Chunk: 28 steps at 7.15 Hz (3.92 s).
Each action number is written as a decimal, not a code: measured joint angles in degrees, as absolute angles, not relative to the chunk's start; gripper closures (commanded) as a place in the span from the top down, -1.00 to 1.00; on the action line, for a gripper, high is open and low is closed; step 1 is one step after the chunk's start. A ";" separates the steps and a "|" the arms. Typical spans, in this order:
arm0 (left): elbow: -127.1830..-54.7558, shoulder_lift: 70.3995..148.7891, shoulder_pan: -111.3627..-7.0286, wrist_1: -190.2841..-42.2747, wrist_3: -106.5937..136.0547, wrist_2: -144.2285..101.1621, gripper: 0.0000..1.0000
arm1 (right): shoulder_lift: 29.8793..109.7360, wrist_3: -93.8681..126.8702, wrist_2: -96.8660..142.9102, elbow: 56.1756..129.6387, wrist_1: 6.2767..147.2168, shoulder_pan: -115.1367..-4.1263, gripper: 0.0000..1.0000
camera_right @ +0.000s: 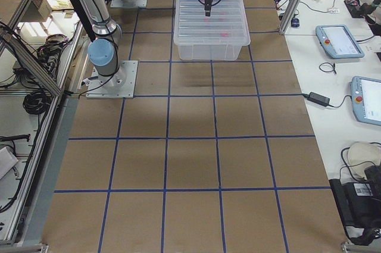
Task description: Place red block in blue tray from box
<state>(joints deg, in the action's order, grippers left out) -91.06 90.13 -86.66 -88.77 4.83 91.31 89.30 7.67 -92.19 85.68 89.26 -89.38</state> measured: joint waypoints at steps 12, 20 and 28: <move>-91.10 90.35 -86.64 -88.79 4.83 91.41 1.00 | 87.61 7.45 -92.31 86.30 89.59 -89.38 1.00; -91.10 90.41 -86.58 -88.86 4.83 91.42 1.00 | 83.20 -0.51 -92.82 95.46 101.22 -87.31 1.00; -91.61 90.44 -86.75 -88.77 5.15 91.33 1.00 | 83.24 -5.86 -92.40 103.37 110.06 -82.14 1.00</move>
<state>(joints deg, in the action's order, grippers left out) -91.61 90.44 -86.75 -88.77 5.15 91.33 83.24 -5.86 -92.40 103.37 110.06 -82.14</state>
